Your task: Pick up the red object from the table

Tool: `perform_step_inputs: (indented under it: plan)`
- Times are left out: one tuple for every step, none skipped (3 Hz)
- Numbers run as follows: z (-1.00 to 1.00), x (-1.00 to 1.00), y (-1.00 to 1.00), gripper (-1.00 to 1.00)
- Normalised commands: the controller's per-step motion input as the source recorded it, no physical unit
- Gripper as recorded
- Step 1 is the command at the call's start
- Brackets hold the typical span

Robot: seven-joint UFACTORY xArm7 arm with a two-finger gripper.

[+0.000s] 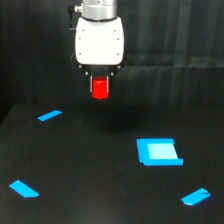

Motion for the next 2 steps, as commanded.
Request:
perform_step_inputs:
  plan:
    - [0.06,-0.15,0.03,-0.96]
    - [0.07,-0.22,-0.12,-0.95]
